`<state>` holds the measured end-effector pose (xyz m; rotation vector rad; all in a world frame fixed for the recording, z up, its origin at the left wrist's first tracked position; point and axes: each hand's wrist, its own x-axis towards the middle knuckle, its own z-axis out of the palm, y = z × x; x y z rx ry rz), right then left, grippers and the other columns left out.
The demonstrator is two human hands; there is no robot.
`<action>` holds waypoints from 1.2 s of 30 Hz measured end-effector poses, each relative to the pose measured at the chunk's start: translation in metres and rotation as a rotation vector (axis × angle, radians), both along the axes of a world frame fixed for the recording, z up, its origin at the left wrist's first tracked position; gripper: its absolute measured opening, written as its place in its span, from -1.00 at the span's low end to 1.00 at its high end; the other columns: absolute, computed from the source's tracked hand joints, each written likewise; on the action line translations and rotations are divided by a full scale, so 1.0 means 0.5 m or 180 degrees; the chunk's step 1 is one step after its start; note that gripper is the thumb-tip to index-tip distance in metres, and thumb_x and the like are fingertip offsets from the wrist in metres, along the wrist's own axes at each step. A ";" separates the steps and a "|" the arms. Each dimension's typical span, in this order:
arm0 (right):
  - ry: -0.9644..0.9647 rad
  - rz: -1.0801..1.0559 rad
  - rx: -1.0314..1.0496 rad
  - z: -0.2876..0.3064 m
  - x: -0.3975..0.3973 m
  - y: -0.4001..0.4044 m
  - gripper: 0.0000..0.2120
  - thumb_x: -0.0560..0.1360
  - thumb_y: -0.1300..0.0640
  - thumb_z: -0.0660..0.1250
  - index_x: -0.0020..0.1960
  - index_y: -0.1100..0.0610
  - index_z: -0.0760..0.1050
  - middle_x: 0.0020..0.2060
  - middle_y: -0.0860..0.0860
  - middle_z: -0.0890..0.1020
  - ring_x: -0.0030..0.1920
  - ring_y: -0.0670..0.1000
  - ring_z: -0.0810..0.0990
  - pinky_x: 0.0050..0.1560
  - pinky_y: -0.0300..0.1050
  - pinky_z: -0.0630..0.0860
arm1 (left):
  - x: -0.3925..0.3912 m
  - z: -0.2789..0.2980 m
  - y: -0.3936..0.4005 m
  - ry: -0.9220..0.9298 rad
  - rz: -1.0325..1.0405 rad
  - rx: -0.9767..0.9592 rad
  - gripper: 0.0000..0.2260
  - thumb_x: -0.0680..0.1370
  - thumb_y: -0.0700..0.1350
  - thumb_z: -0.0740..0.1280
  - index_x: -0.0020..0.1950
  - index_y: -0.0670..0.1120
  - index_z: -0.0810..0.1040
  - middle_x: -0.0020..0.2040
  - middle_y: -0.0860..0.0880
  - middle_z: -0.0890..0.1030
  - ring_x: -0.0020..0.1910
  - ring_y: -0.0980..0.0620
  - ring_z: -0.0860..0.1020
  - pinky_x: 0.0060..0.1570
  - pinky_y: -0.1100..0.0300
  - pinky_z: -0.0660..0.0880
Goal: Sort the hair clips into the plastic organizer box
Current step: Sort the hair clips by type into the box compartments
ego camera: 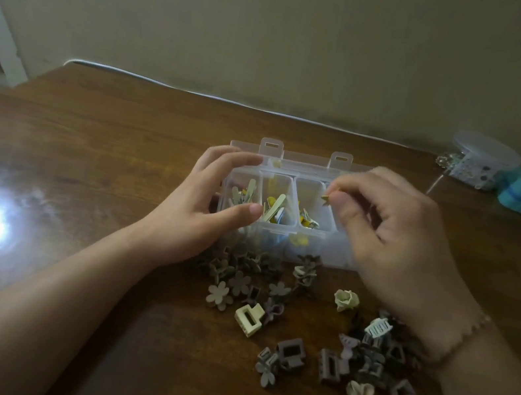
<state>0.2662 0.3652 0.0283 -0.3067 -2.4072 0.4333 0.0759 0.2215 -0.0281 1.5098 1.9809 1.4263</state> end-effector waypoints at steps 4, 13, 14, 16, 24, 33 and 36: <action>-0.0503 -0.0221 0.0146 -0.031 -0.020 0.023 -0.77 0.59 0.13 0.21 0.15 0.02 0.60 -0.11 -0.08 0.59 0.00 -0.04 0.48 -0.02 -0.12 0.42 | 0.000 0.002 -0.001 -0.0036 -0.0018 -0.0020 -0.37 0.40 0.32 0.28 0.45 0.17 0.34 0.41 0.23 0.26 0.37 0.37 0.28 0.11 0.42 0.41; -0.1493 0.0977 0.0723 0.012 0.037 -0.062 -0.76 0.44 -0.08 0.30 0.10 -0.16 0.55 -0.01 -0.24 0.56 -0.01 -0.18 0.52 -0.12 -0.12 0.56 | 0.001 -0.001 -0.002 0.0095 0.0060 -0.0031 -0.39 0.43 0.32 0.26 0.45 0.18 0.32 0.42 0.21 0.25 0.42 0.28 0.28 0.17 0.37 0.36; -0.1722 0.1084 0.0962 0.006 0.035 -0.070 -0.74 0.43 -0.08 0.31 0.12 -0.18 0.53 0.03 -0.25 0.54 0.01 -0.16 0.50 -0.13 -0.10 0.57 | 0.001 -0.001 -0.002 0.0115 0.0063 -0.0030 -0.39 0.43 0.32 0.26 0.46 0.18 0.32 0.42 0.22 0.25 0.41 0.30 0.27 0.14 0.39 0.37; -0.1986 0.1164 0.1181 -0.004 0.027 -0.074 -0.70 0.43 -0.11 0.34 0.16 -0.21 0.51 0.08 -0.24 0.52 0.03 -0.12 0.48 -0.13 -0.07 0.57 | 0.001 -0.001 -0.001 0.0138 0.0066 -0.0028 -0.39 0.43 0.32 0.25 0.46 0.18 0.32 0.42 0.23 0.24 0.39 0.36 0.26 0.09 0.44 0.38; -0.1913 0.1399 0.1356 -0.029 0.006 -0.084 -0.75 0.41 -0.27 0.29 -0.02 -0.18 0.58 -0.11 -0.17 0.59 -0.09 -0.06 0.49 -0.22 -0.20 0.31 | 0.002 -0.001 -0.001 0.0138 0.0047 0.0053 -0.40 0.44 0.30 0.26 0.45 0.16 0.34 0.41 0.20 0.27 0.38 0.37 0.27 0.09 0.49 0.39; -0.1024 0.1507 0.1063 -0.012 0.017 -0.075 -0.83 0.55 0.00 0.28 -0.08 0.02 0.62 -0.06 -0.11 0.62 -0.06 -0.04 0.51 -0.11 -0.08 0.48 | 0.004 0.001 -0.002 0.0127 0.0048 0.0025 -0.39 0.42 0.32 0.26 0.44 0.19 0.33 0.41 0.21 0.27 0.37 0.37 0.28 0.11 0.44 0.38; -0.0272 0.1115 0.0115 0.014 0.038 -0.032 -0.84 0.52 0.06 0.29 -0.11 0.08 0.62 -0.19 -0.09 0.63 -0.12 -0.09 0.55 -0.09 -0.22 0.47 | 0.002 0.001 -0.002 0.0026 0.0030 -0.0001 -0.37 0.41 0.33 0.27 0.45 0.19 0.33 0.42 0.21 0.27 0.40 0.29 0.30 0.17 0.36 0.40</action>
